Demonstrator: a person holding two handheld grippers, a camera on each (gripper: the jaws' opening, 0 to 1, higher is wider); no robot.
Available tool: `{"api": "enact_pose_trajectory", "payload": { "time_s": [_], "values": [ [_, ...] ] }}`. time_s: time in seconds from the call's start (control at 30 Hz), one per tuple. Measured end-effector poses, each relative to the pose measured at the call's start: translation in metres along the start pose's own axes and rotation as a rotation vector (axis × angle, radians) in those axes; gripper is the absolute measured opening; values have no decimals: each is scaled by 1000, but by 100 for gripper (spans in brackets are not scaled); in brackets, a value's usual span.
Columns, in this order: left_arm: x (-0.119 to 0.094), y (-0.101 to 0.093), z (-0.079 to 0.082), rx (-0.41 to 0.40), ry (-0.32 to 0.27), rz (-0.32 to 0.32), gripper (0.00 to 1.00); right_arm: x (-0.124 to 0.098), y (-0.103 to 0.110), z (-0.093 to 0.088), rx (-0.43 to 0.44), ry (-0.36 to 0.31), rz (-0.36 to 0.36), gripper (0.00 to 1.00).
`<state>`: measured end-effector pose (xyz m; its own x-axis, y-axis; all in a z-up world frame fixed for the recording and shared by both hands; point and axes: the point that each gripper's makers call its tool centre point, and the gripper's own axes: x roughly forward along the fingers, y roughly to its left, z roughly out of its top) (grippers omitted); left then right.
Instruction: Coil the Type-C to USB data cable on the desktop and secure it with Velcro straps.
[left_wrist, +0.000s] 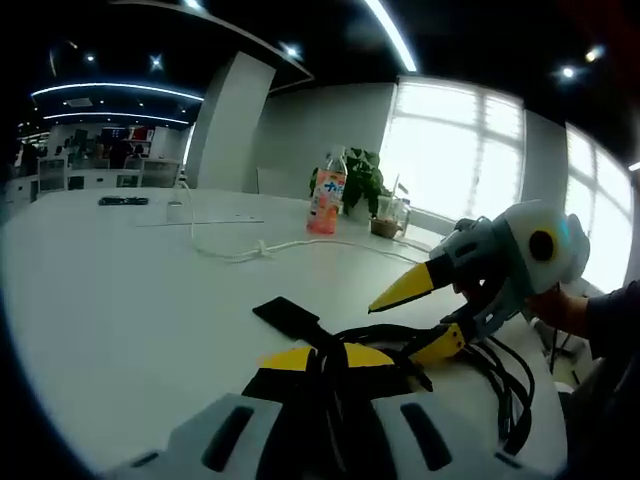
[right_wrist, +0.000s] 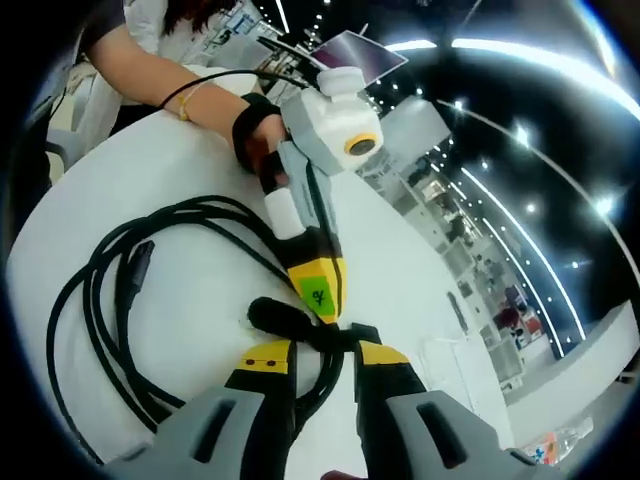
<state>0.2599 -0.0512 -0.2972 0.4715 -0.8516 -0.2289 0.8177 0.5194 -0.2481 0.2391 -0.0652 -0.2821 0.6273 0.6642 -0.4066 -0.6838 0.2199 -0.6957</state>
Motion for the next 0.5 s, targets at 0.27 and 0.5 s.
{"api": "enact_pose_trajectory", "payload": {
  "time_s": [0.27,0.5],
  "values": [
    [0,0,-1,-2,1,-2,10,-7,-13,22,210,-242,-85,20],
    [0,-1,-1,-1,2,-2,10,-2,-17,24,182,-239,-118,3]
  ]
}}
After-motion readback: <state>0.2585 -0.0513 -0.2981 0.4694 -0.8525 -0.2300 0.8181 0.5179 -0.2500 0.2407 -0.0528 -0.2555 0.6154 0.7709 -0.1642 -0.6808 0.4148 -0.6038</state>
